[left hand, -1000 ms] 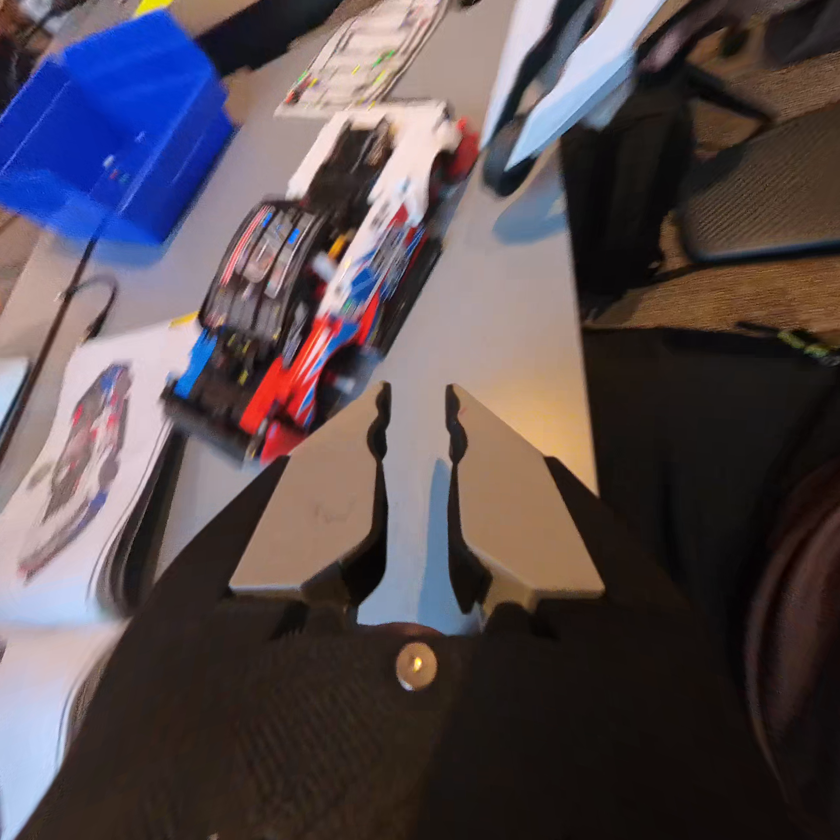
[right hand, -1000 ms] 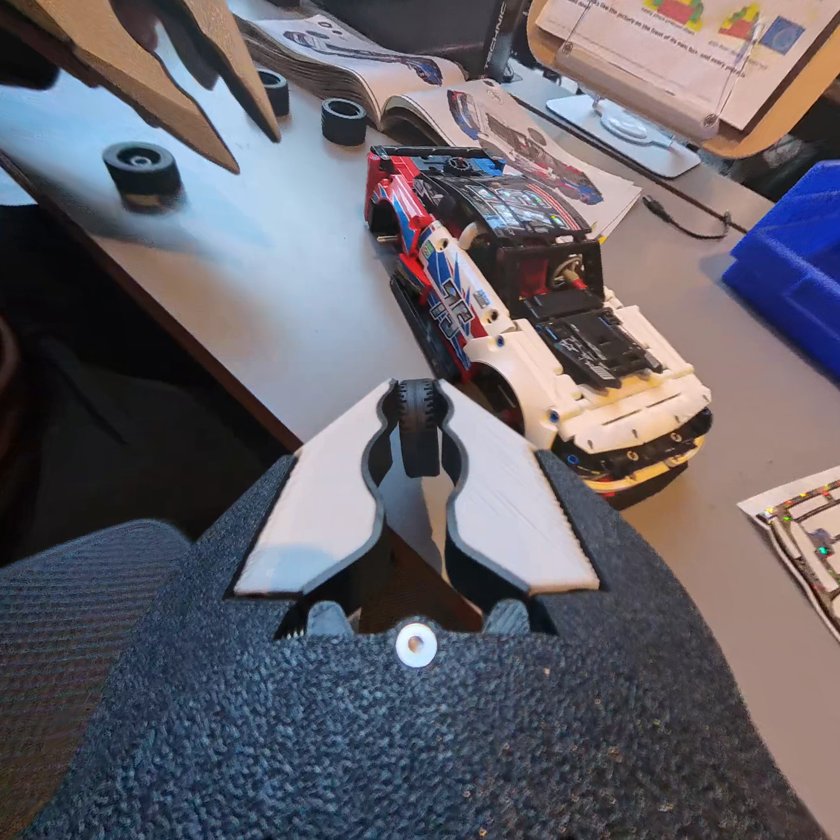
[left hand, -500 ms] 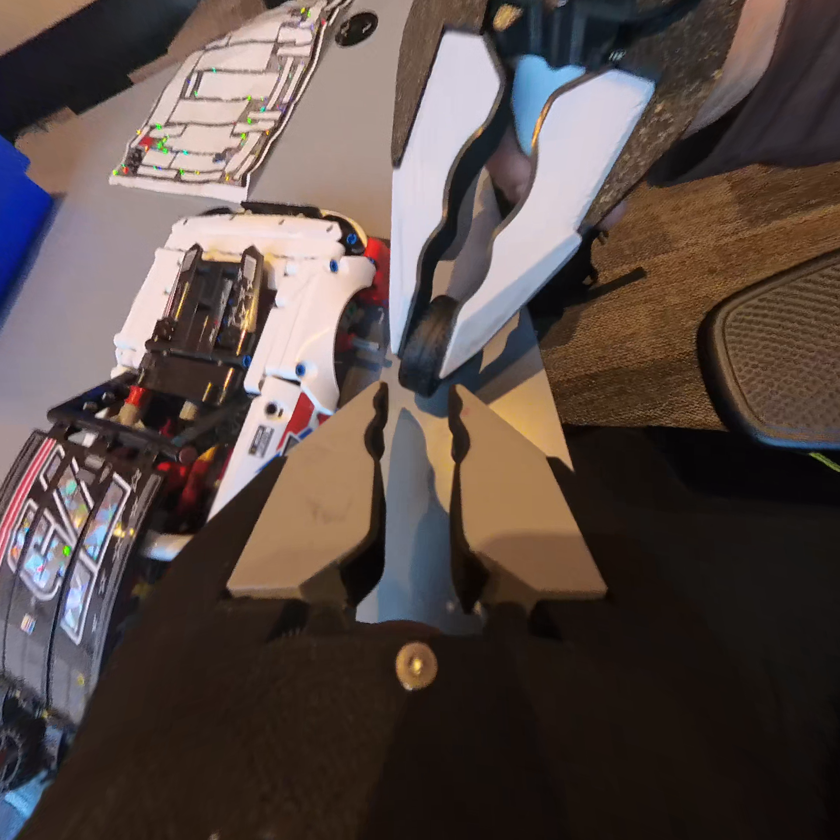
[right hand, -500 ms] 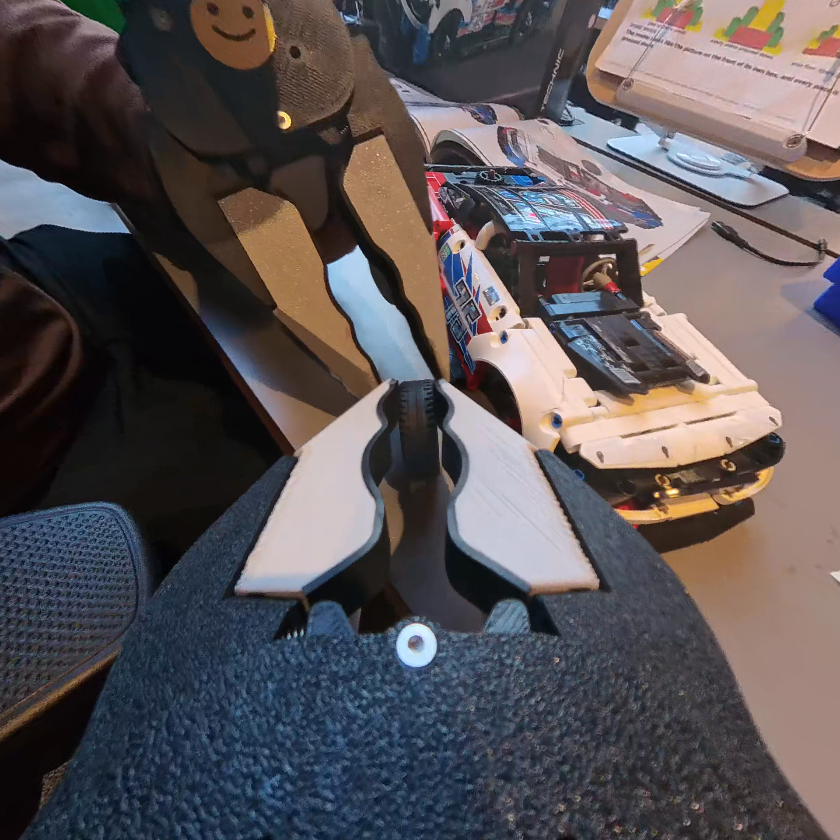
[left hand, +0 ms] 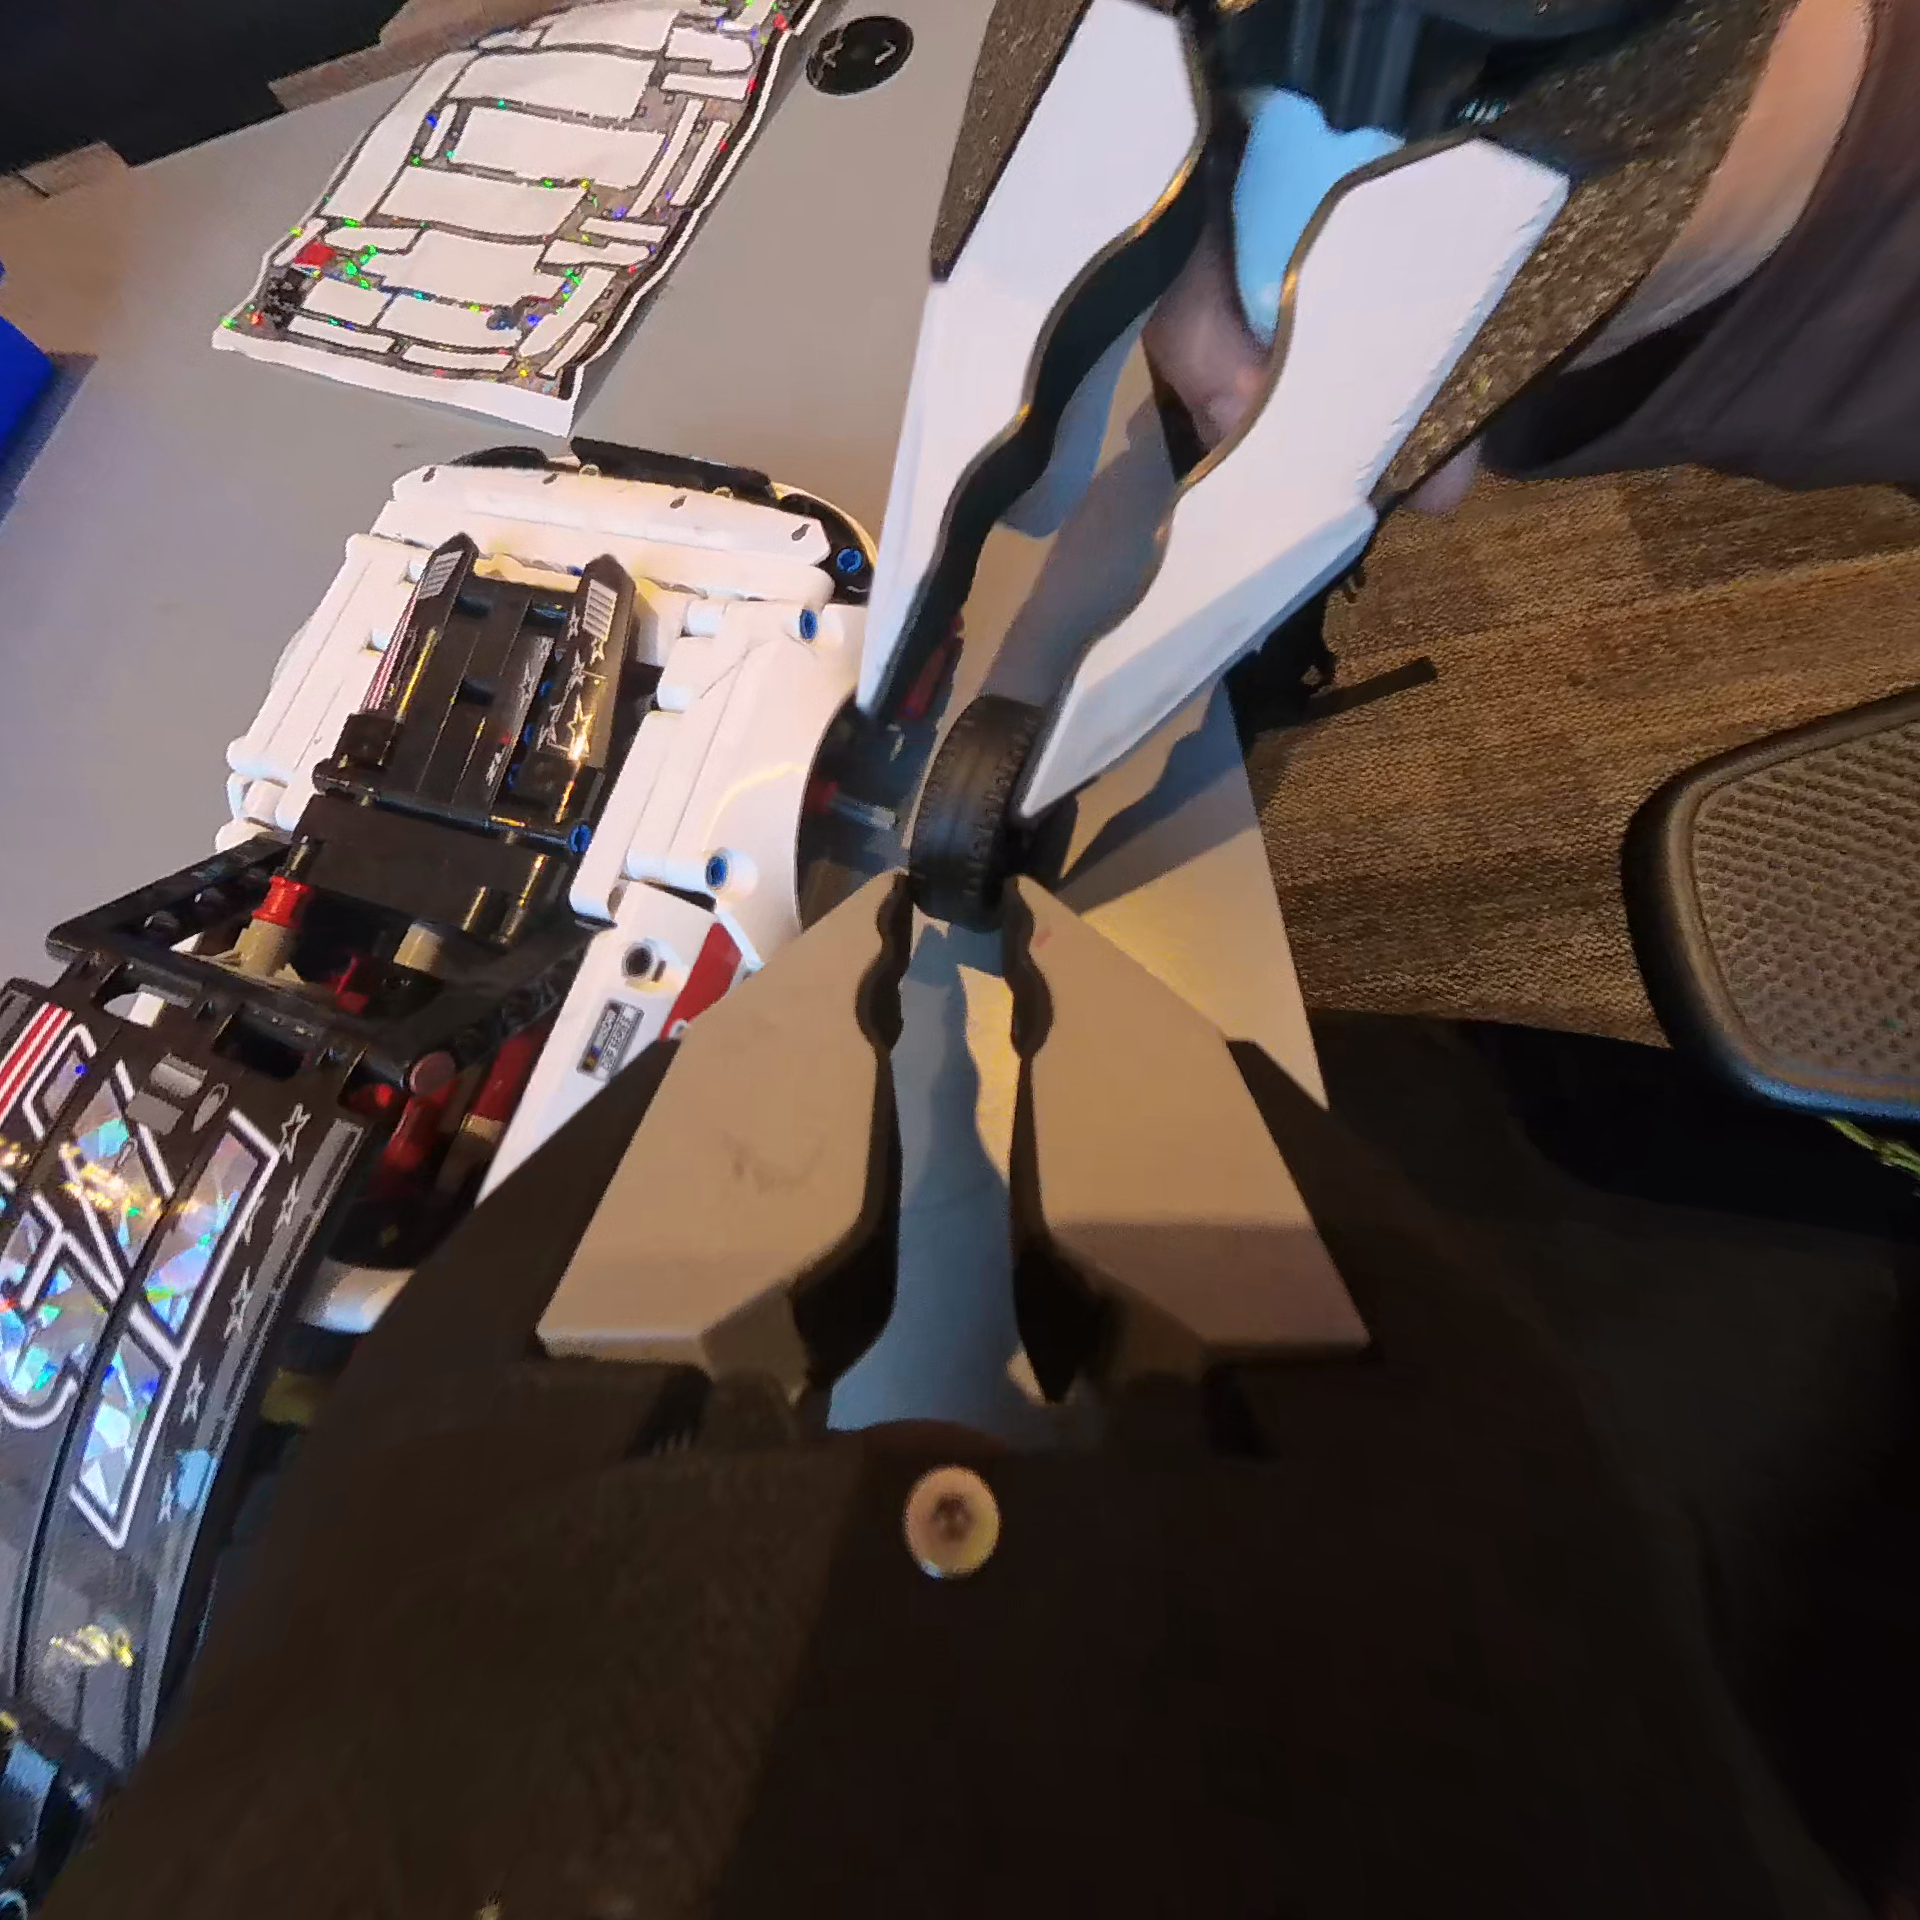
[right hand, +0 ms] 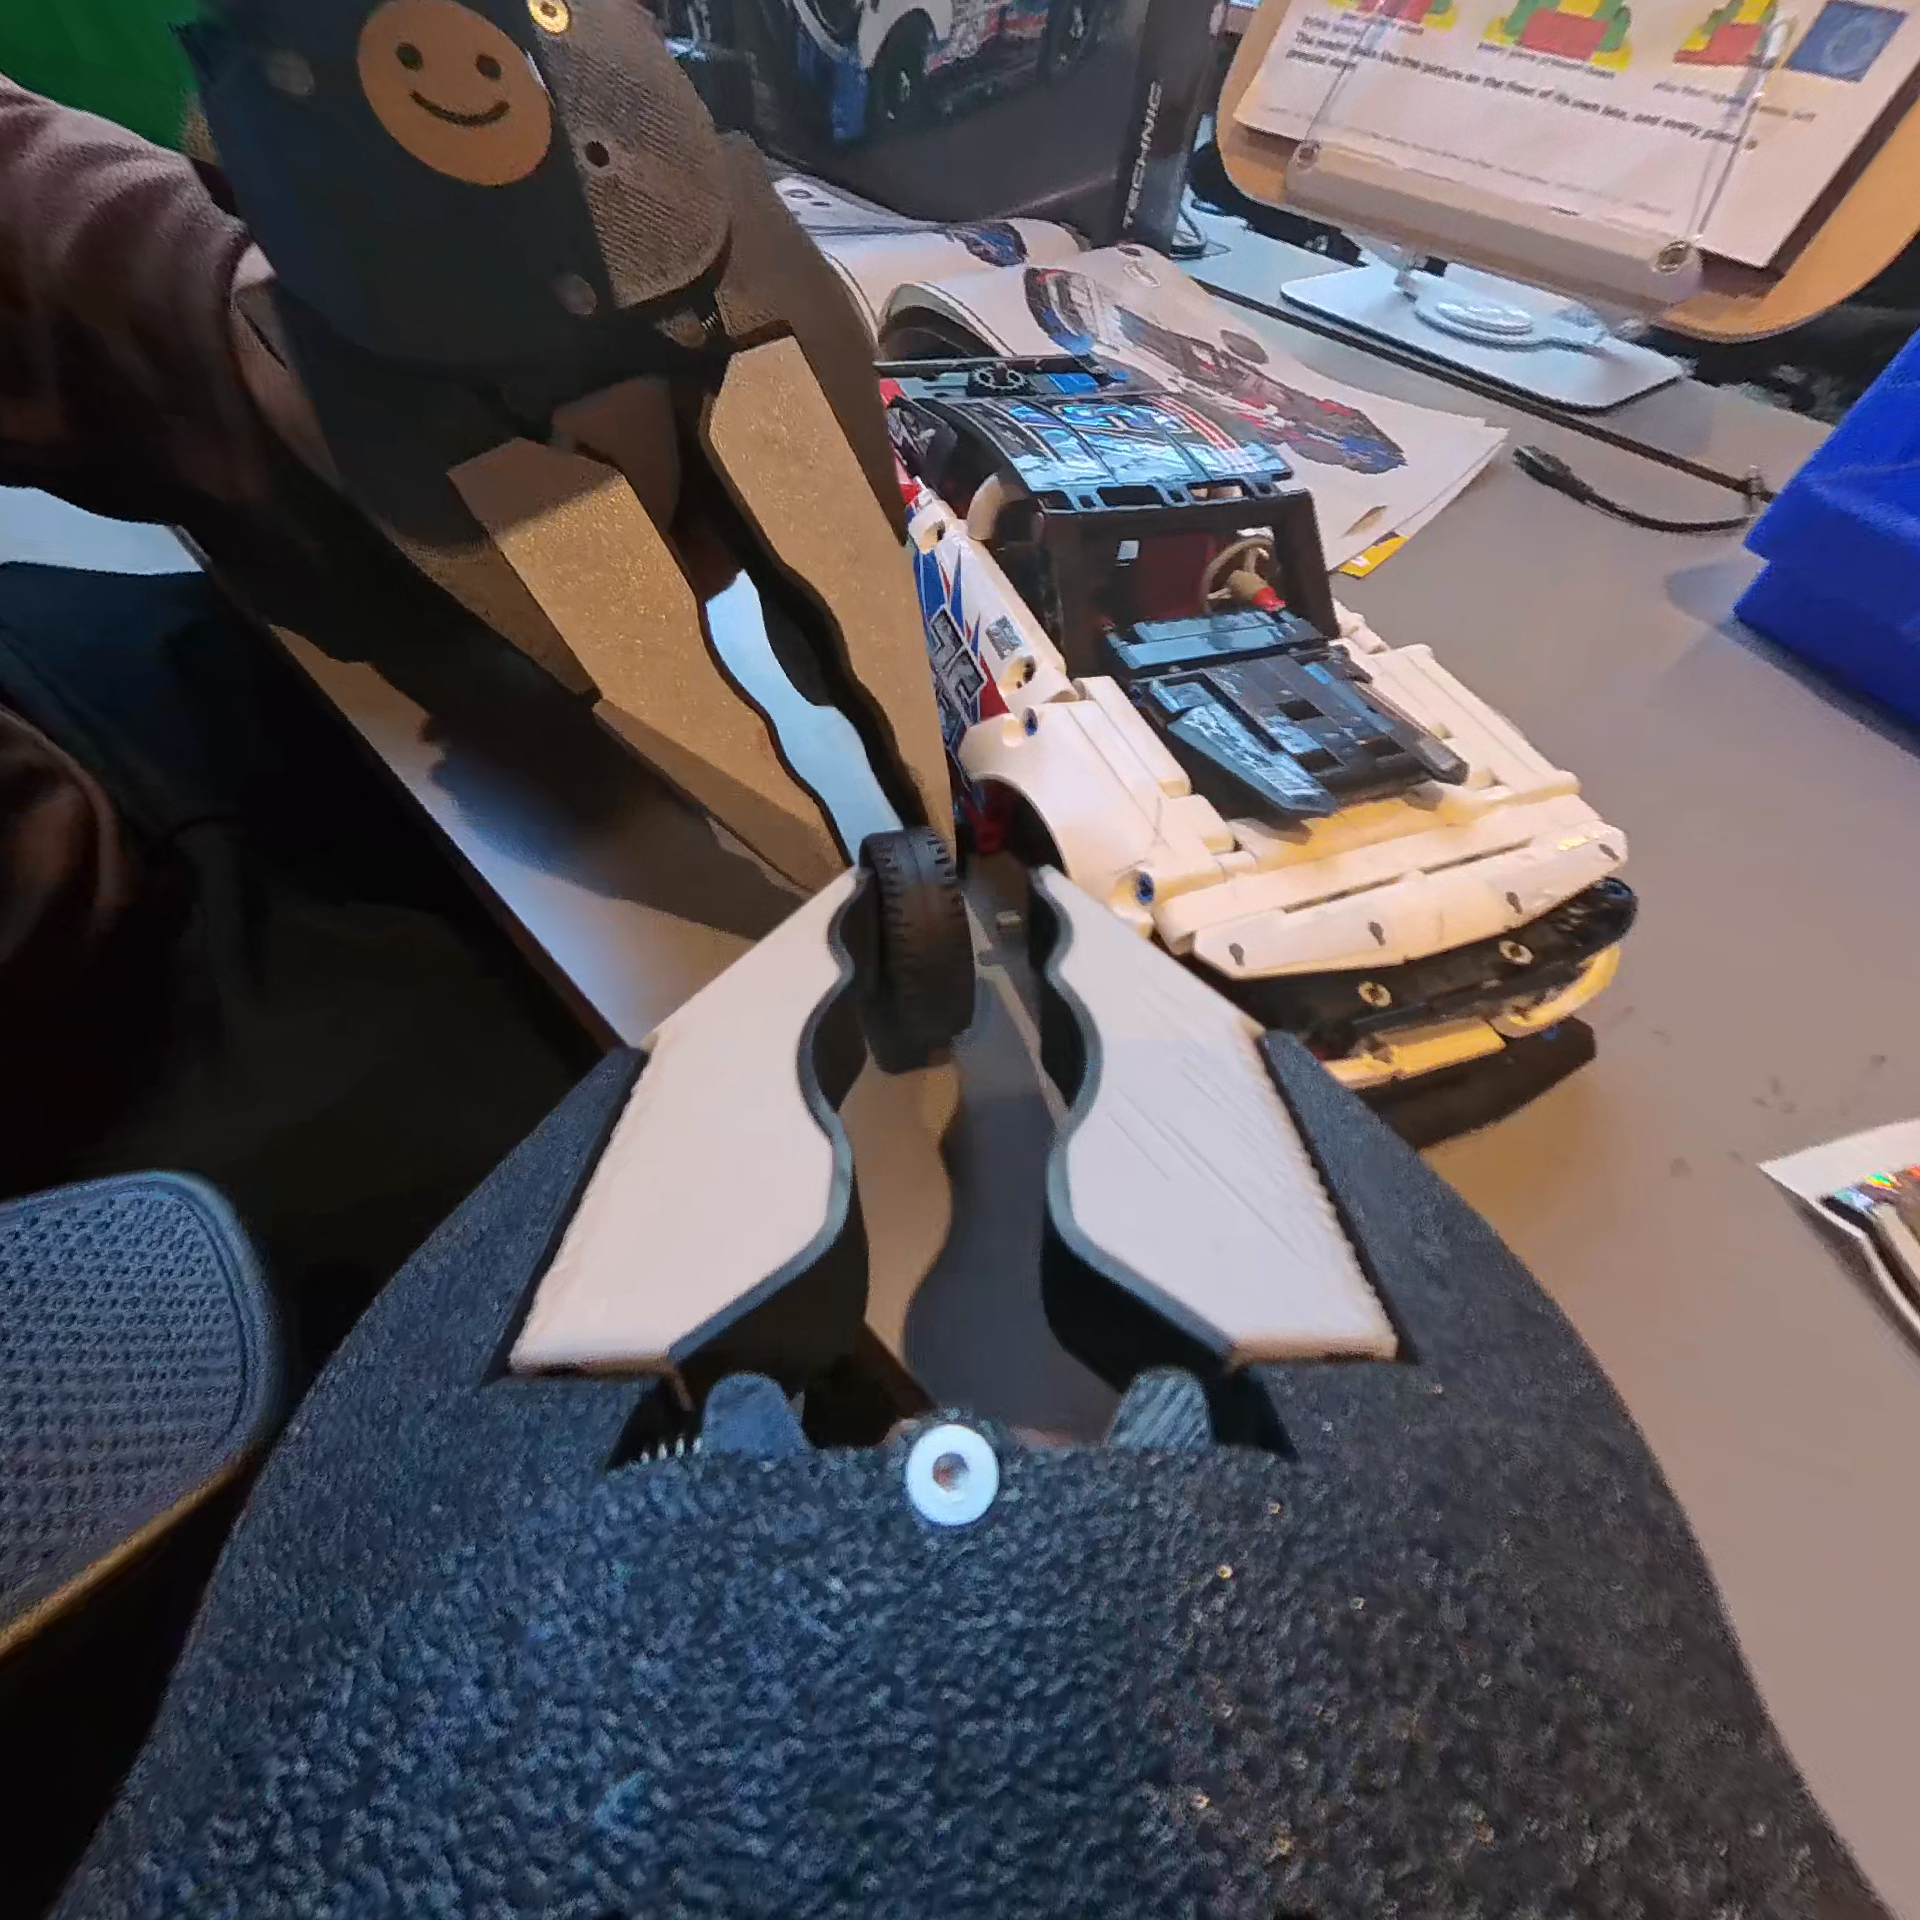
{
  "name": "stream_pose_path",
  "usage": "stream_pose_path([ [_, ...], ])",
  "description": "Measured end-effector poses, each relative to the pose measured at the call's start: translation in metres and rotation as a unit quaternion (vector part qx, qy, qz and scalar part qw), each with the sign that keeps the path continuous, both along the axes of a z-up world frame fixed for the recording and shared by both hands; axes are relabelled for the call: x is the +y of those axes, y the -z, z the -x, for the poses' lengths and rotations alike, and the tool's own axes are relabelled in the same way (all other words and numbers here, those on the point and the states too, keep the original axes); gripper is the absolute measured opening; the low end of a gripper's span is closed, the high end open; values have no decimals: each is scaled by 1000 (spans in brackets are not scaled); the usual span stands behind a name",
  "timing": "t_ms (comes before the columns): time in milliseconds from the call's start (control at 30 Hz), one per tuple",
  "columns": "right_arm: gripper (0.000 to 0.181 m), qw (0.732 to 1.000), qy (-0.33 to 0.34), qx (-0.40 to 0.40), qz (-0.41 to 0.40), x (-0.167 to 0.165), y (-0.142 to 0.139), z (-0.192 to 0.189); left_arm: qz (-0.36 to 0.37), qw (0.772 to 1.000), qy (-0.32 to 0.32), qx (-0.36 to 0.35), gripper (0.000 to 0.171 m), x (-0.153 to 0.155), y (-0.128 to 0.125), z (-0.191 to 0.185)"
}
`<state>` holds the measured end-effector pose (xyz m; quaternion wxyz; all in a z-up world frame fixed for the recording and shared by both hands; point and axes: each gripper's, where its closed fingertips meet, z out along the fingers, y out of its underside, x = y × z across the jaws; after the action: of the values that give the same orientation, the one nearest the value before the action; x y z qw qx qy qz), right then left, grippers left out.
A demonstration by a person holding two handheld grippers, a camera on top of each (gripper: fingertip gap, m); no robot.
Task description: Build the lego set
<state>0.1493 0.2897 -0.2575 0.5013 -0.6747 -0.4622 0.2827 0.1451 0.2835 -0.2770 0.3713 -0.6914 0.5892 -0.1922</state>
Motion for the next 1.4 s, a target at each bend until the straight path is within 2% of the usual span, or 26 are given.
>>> stream_pose_path([
  [167, 20, 1000, 12, -14, -2, -3, 0, -15, -8, 1000, 1, 15, 14, 4, -1, 0],
  [333, 20, 999, 34, 17, -7, 2, -18, -38, -17, 1000, -4, 20, 13, 3, 1, 5],
  [533, 53, 997, 53, 5, 56, 35, -7, -76, -21, 1000, -15, 4, 13, 1, 0, 14],
  [633, 58, 991, 42, -1, 130, 47, 3, -86, -22, 1000, -21, 2, 13, 0, 0, 21],
  [833, 61, 985, 19, 18, 172, 44, 9, -68, -4, 999, -38, -18, 13, -3, -7, 38],
  [1000, 56, 986, 21, -4, 163, 38, 20, -49, 44, 997, -49, -41, 12, -12, -9, 48],
  [1167, 61, 986, 20, -29, 161, 33, 24, -36, 66, 995, -72, -37, 12, -15, -6, 66],
  [1267, 54, 986, 14, -43, 158, 30, 25, -26, 82, 991, -94, -51, 13, -11, -2, 72],
  [1400, 55, 987, 19, -46, 155, 28, 25, -24, 70, 989, -124, -45, 17, -5, 2, 82],
])
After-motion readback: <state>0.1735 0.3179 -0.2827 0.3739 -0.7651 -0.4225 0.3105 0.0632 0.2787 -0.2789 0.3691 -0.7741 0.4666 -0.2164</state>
